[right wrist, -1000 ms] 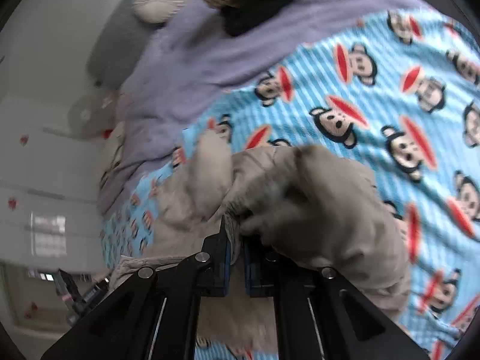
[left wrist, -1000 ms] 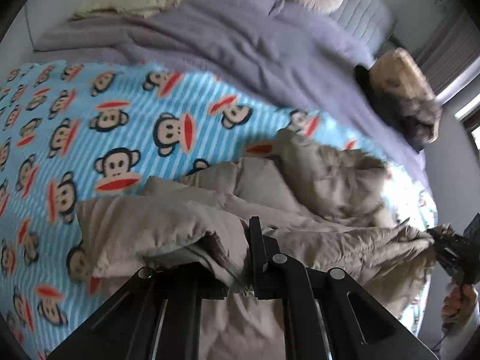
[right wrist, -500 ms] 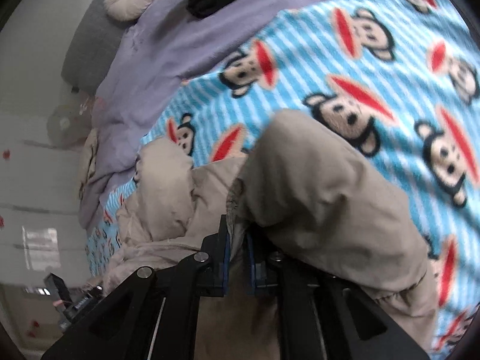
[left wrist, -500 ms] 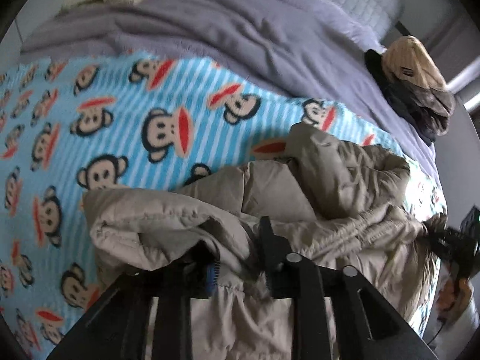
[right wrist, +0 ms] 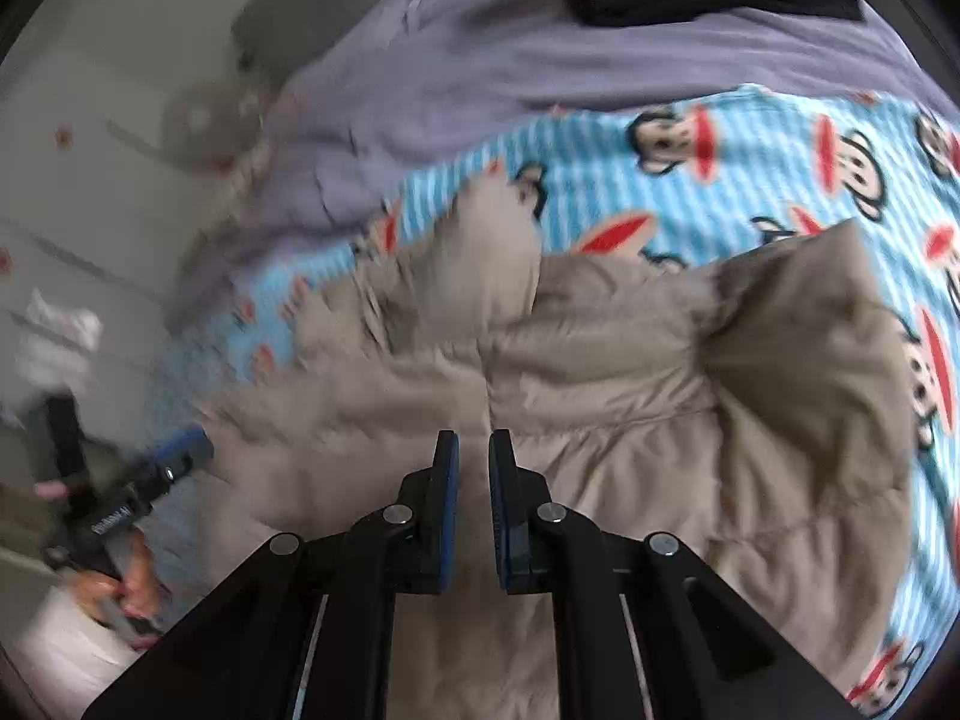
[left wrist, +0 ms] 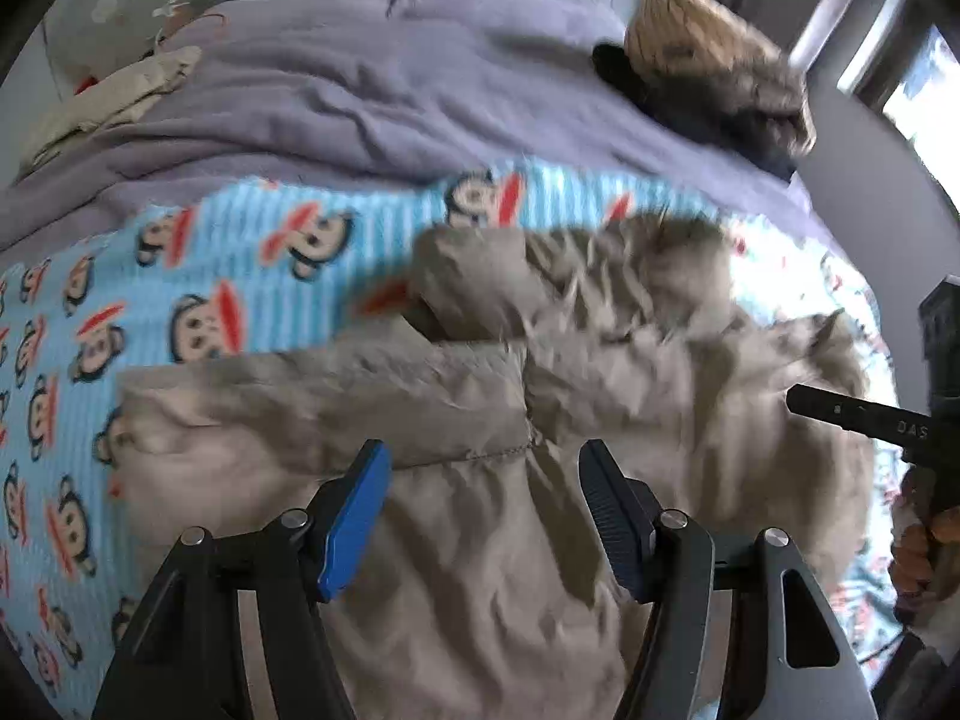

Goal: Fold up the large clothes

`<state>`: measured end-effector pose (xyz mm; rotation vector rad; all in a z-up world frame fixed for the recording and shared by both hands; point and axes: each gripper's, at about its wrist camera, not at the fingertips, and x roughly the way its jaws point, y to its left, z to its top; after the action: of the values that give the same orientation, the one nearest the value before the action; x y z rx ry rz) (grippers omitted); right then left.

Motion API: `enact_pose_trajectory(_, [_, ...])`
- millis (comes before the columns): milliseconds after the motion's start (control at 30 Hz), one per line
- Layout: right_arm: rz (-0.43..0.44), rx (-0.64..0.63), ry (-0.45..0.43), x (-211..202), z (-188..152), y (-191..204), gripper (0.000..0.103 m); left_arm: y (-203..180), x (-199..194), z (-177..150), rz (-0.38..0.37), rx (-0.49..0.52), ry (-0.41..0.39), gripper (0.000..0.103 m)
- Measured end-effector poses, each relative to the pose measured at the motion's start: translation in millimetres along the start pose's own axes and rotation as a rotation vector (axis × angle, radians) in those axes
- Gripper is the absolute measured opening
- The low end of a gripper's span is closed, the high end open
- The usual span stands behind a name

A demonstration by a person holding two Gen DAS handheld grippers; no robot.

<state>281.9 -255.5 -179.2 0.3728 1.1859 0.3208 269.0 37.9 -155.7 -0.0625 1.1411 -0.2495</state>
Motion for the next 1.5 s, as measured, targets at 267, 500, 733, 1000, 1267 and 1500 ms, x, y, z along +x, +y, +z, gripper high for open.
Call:
enact_pose_trajectory(267, [-0.060, 0.080, -0.040, 62, 13, -31, 0.000, 9, 67, 11, 0.113, -0.053, -0.053, 0.067])
enact_pose_trajectory(500, [-0.074, 0.096, -0.013, 60, 29, -29, 0.000, 15, 50, 21, 0.120, -0.008, -0.032, 0.067])
enact_pose_trajectory(733, [-0.329, -0.042, -0.105, -2, 39, -72, 0.000, 98, 42, 11, 0.237, -0.090, -0.032, 0.067])
enact_pose_trajectory(1000, [-0.284, 0.236, -0.080, 35, 39, -149, 0.000, 114, 82, 9, 0.210, -0.182, -0.038, 0.080])
enact_pose_trajectory(1267, [-0.373, 0.196, -0.083, 6, 43, -113, 0.003, 116, 35, 7, 0.274, -0.219, -0.014, 0.081])
enact_pose_trajectory(1500, [-0.301, 0.245, -0.131, -59, -13, -81, 0.008, 98, -26, -42, 0.241, -0.235, -0.007, 0.081])
